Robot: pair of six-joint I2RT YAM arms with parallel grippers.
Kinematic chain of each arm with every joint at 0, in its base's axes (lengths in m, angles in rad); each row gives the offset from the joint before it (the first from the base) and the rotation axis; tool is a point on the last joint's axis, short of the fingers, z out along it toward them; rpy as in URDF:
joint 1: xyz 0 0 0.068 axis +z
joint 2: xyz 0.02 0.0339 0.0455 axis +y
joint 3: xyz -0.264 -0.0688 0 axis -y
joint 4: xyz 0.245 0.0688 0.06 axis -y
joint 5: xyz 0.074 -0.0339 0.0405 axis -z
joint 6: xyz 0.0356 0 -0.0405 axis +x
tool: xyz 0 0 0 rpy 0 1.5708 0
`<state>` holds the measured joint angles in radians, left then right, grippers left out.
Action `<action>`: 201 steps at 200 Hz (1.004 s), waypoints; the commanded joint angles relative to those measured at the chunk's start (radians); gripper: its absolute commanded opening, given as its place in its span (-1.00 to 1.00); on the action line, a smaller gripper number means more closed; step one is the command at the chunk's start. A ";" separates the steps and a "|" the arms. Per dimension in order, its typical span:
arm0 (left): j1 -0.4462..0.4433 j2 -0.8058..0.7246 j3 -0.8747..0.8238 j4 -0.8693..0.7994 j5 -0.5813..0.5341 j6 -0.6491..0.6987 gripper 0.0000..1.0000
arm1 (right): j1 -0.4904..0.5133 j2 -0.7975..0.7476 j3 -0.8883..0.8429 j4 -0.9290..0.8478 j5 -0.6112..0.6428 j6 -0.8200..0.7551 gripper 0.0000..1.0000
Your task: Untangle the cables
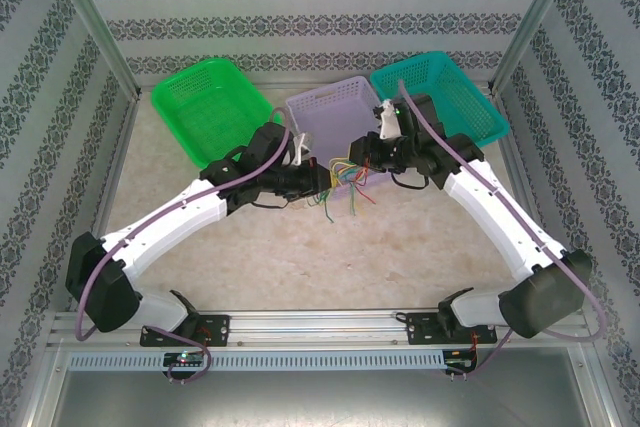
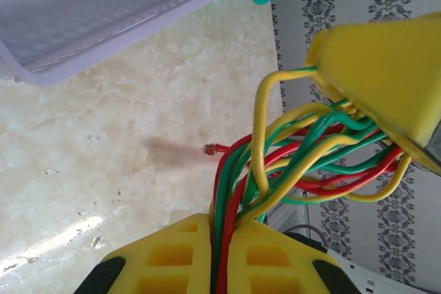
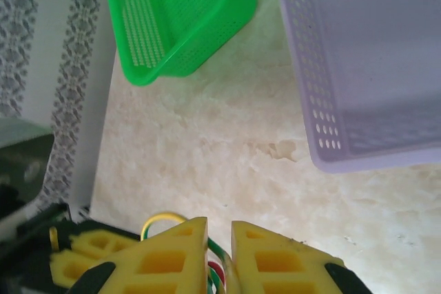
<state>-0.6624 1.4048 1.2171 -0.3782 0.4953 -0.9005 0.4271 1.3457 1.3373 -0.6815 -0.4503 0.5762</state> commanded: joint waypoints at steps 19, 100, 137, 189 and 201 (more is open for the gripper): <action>0.119 -0.029 0.006 -0.181 -0.160 0.028 -1.00 | 0.007 -0.046 0.080 -0.355 0.193 -0.315 -1.00; 0.118 -0.086 -0.066 -0.107 -0.069 0.016 -1.00 | -0.161 -0.269 -0.153 -0.053 -0.102 0.080 0.17; 0.118 -0.089 -0.070 -0.092 -0.049 -0.002 -1.00 | -0.027 -0.343 -0.304 0.155 -0.016 0.197 0.28; 0.104 -0.066 -0.067 -0.057 -0.012 -0.023 -1.00 | 0.191 -0.197 -0.248 0.351 0.191 0.176 0.34; 0.102 -0.066 -0.067 -0.053 -0.011 -0.023 -1.00 | 0.222 -0.136 -0.204 0.351 0.206 0.155 0.34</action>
<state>-0.5442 1.3445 1.1507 -0.4778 0.4625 -0.9096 0.5926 1.1175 1.0504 -0.4366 -0.3439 0.7559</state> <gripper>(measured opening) 0.089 0.666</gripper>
